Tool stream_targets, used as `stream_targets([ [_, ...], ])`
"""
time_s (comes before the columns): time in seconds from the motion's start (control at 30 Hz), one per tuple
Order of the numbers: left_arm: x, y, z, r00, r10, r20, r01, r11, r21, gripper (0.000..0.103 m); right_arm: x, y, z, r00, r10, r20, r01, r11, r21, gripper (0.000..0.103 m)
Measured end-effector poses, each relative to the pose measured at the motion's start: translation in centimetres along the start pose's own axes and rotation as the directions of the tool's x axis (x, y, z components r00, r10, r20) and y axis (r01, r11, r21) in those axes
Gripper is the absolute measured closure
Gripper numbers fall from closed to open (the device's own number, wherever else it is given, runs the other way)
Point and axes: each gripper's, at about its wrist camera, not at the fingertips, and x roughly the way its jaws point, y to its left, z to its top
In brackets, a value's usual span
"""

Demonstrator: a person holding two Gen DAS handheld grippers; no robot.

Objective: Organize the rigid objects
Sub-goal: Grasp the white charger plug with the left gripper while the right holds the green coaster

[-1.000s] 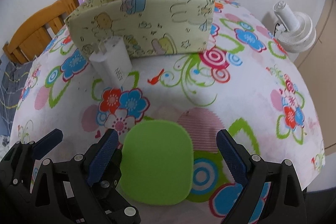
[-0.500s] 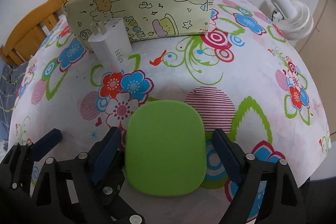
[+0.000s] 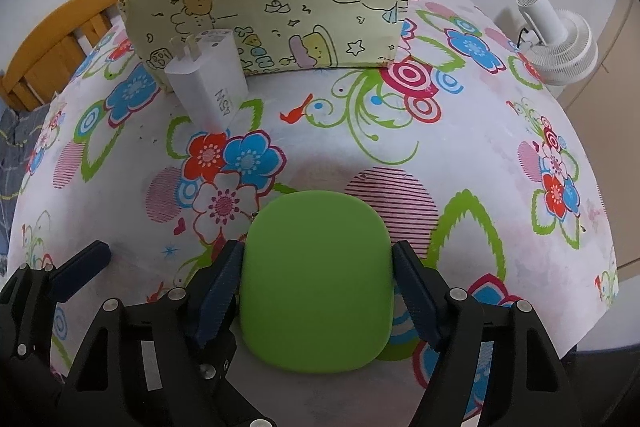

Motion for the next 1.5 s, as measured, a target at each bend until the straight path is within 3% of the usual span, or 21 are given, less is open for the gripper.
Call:
stream_targets([
  [0.6, 0.9, -2.0, 3.6, 1.0, -0.025, 0.009, 0.025, 0.998, -0.058, 0.009, 0.4, -3.3, 3.4, 1.0, -0.013, 0.021, 0.012, 0.998, 0.055, 0.026],
  [0.7, 1.2, -2.2, 4.4, 1.0, -0.019, 0.007, 0.019, 0.998, -0.054, 0.009, 0.7, -3.7, 4.1, 1.0, -0.01, 0.021, 0.008, 0.998, 0.063, 0.026],
  [0.77, 1.4, -2.2, 4.8, 1.0, 0.0, 0.007, 0.0, 0.999, -0.052, 0.015, 0.8, -3.9, 4.5, 0.999, -0.019, 0.026, 0.018, 0.998, 0.063, 0.026],
  [1.5, 4.7, -1.9, 9.3, 1.0, 0.024, 0.007, -0.024, 1.0, -0.006, 0.018, 3.5, -4.4, 8.6, 0.998, -0.069, 0.01, 0.068, 0.993, 0.092, 0.026],
])
